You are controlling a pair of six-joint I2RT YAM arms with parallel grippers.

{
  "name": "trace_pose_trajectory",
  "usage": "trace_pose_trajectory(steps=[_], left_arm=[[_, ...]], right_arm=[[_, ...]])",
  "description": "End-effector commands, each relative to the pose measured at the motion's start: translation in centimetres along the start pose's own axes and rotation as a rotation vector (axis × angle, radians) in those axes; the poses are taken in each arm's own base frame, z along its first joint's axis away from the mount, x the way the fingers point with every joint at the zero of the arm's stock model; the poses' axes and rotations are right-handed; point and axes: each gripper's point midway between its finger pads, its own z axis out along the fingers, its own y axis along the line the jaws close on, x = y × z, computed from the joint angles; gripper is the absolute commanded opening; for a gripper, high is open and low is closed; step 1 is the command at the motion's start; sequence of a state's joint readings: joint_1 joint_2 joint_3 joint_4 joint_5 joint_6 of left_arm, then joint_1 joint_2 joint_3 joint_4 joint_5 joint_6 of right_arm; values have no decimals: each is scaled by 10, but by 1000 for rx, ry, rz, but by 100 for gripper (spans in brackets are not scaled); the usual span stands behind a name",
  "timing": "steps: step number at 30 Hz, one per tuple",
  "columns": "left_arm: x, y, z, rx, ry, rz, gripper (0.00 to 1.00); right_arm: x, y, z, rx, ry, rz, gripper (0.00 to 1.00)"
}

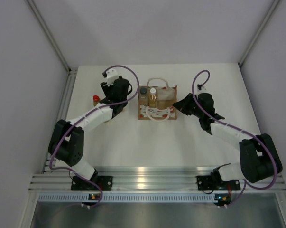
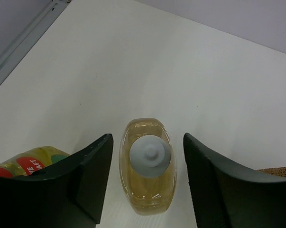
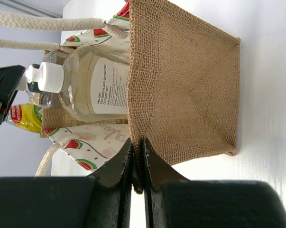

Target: Take the personal care products out of the canvas bag

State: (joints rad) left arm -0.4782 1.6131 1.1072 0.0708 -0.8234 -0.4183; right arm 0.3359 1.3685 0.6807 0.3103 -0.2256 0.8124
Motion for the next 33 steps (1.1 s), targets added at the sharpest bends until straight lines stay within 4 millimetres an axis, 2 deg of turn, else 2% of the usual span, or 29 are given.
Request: trace_pose_trajectory(steps=[1,4,6,9,13,14,16,21,24,25,26,30,33], left_arm=[[-34,-10,2,4,-73,-99,68],[-37,-10,1,2,-69,-97,78],[-46,-15,-4,30,-65,-110,84],[-64,-20,-16,82,-63,-141,87],[-81,-47,-41,222,-25,-123,91],[-86,-55,-49,257,-25,-115,98],[-89,-72,-71,322,-33,-77,99],[-94,-108,-119,459,-58,-6,99],[-92,-126,-139,516,-64,25,99],[-89,-132,-141,527,-60,31,99],[-85,-138,-146,559,-49,44,91],[-69,-154,-146,604,-14,66,72],[-55,-165,-143,624,18,86,71]], right_arm=[[-6,15,1,-43,-17,-21,0],[-6,14,1,-42,-18,-22,0],[-6,14,1,-43,-17,-22,0],[-6,14,0,-42,-16,-26,0],[-7,14,0,-39,-19,-28,0],[-6,14,1,-37,-18,-28,0],[-7,14,0,-40,-18,-28,0],[-7,15,0,-47,-21,-19,0],[-7,17,-1,-54,-20,-14,0],[-7,19,-2,-57,-23,-14,0],[-8,19,-3,-57,-28,-16,0],[-10,20,-4,-57,-32,-18,0],[-9,20,-5,-58,-29,-17,0]])
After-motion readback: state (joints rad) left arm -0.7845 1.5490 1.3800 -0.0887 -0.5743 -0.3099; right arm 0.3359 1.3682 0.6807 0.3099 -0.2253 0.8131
